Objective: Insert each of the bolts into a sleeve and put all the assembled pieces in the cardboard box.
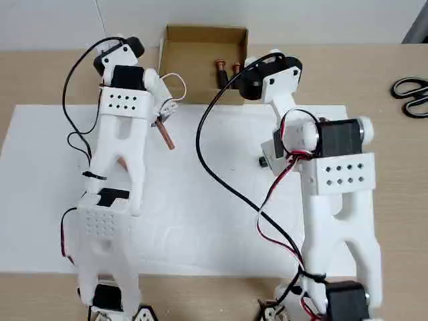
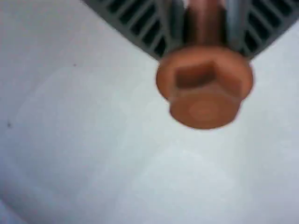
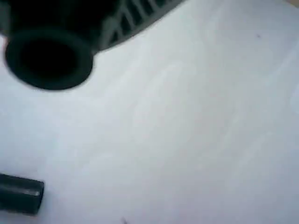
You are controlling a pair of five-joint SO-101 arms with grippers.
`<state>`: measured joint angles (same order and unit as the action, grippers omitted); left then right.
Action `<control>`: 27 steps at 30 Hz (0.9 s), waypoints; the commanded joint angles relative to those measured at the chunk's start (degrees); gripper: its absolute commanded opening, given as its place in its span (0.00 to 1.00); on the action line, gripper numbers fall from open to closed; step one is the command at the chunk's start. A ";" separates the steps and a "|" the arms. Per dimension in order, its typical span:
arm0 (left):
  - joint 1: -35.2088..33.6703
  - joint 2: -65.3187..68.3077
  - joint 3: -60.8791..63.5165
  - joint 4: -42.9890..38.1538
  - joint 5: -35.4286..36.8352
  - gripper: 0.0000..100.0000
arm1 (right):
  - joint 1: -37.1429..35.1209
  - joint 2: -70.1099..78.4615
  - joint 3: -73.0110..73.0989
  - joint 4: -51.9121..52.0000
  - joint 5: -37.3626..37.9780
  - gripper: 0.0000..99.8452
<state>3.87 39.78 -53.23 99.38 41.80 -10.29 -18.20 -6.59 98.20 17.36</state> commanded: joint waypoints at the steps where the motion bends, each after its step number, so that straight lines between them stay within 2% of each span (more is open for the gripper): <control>1: 1.76 -10.37 -1.10 1.23 -7.47 0.01 | 0.13 -7.87 -0.26 0.92 -0.26 0.00; 9: 10.64 -34.29 16.84 1.05 -17.58 0.01 | 0.13 -32.31 3.34 0.48 -0.18 0.00; 13: 14.24 -42.81 28.00 0.44 -18.73 0.01 | 0.40 -40.13 14.59 0.48 -0.35 0.00; 16: 14.59 -47.56 34.86 -4.48 -18.55 0.01 | 0.22 -44.26 25.05 -0.75 -0.44 0.00; 19: 13.36 -52.04 41.71 -11.87 -18.46 0.01 | 0.22 -48.13 36.48 -8.04 -0.88 0.00; 23: 12.48 -58.46 50.86 -18.64 -18.46 0.01 | -0.22 -54.99 50.20 -21.93 -6.68 0.00; 27: 12.66 -63.12 58.15 -24.18 -18.46 0.01 | -5.14 -64.04 60.57 -30.46 -10.46 0.00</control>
<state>16.70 -18.51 1.89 80.04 23.60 -12.66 -76.40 48.35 73.85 9.19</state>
